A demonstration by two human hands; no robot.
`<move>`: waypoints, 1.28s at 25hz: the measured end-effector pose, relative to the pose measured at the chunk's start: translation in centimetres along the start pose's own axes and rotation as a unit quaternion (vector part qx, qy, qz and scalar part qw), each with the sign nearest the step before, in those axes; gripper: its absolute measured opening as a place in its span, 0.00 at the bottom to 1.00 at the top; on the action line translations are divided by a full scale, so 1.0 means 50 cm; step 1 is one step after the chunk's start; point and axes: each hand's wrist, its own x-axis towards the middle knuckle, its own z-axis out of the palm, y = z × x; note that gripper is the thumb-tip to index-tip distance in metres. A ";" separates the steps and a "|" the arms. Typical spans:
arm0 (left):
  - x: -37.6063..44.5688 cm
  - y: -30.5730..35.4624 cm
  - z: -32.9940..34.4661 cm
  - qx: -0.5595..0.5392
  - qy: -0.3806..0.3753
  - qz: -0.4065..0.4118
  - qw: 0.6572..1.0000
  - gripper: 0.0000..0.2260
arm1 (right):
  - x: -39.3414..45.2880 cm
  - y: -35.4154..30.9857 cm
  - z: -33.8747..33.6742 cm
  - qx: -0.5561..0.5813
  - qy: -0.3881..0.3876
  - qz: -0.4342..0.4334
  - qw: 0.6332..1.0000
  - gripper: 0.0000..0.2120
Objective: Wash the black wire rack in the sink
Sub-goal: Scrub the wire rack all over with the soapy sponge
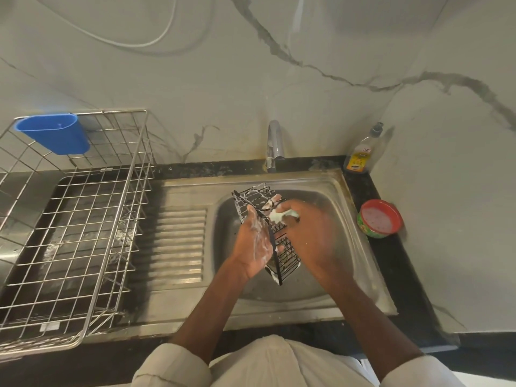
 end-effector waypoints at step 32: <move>-0.012 0.000 0.023 0.075 0.039 0.066 0.994 0.26 | -0.008 -0.003 0.050 -0.008 0.028 -0.042 0.999 0.10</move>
